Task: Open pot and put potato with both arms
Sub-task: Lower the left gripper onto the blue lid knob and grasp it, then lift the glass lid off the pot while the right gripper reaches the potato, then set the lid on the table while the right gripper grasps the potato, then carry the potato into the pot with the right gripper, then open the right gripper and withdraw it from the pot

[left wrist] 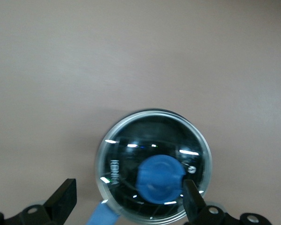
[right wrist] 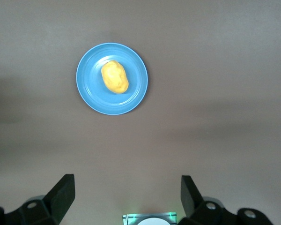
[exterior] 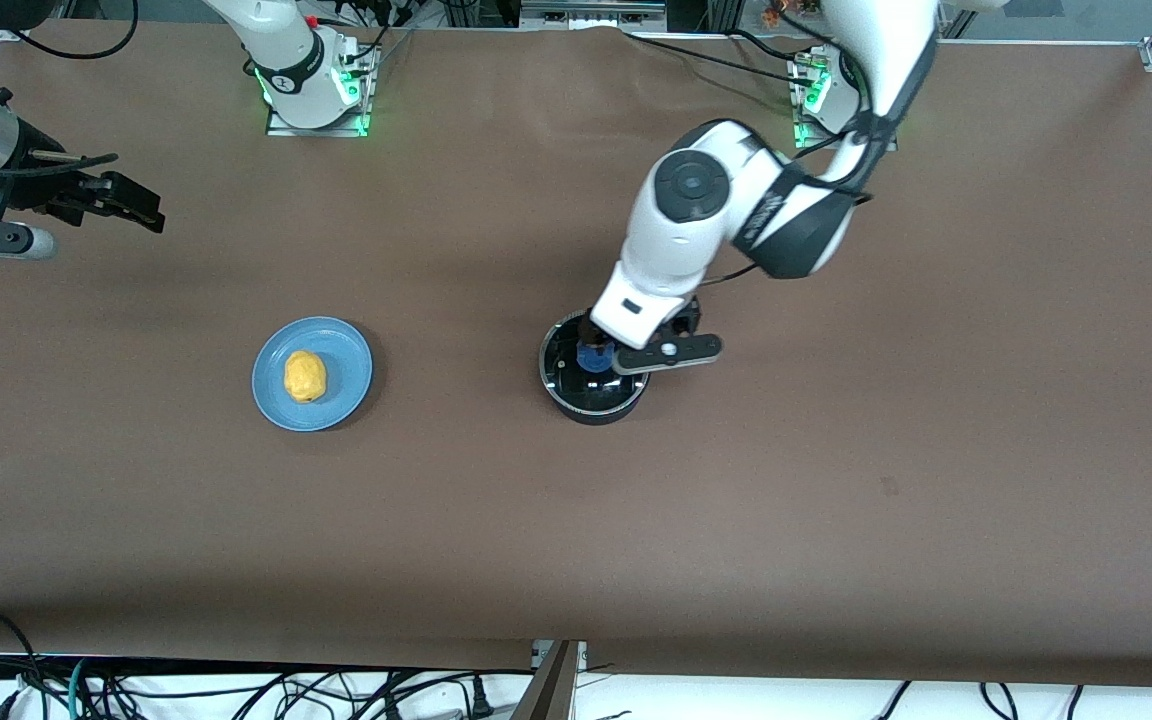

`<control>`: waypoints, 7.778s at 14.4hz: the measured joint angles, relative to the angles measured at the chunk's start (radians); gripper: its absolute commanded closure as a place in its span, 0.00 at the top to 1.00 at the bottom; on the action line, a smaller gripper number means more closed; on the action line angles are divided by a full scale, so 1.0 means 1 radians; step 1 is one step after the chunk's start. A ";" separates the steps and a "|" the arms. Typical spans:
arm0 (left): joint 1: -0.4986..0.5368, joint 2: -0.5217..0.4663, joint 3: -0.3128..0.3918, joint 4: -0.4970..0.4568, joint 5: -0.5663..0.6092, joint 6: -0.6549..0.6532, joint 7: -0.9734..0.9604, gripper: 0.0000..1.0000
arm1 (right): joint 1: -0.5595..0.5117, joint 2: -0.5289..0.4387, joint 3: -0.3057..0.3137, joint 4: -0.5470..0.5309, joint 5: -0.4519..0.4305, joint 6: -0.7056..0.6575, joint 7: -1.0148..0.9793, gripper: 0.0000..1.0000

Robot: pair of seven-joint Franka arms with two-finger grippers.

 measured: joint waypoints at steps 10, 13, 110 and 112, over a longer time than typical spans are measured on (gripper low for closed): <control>-0.054 0.128 0.004 0.076 0.083 0.018 0.023 1.00 | 0.000 0.001 0.000 0.000 0.000 -0.009 0.000 1.00; -0.067 0.144 0.004 0.076 0.083 0.024 0.025 0.94 | 0.000 0.001 0.001 0.000 0.000 -0.009 0.000 1.00; 0.383 -0.482 0.274 -0.020 -0.152 -0.695 0.731 1.00 | 0.665 0.667 -0.134 0.533 0.078 0.310 0.805 1.00; 0.383 -0.482 0.274 -0.020 -0.152 -0.695 0.731 1.00 | 0.660 0.596 -0.221 0.532 0.077 0.162 0.647 1.00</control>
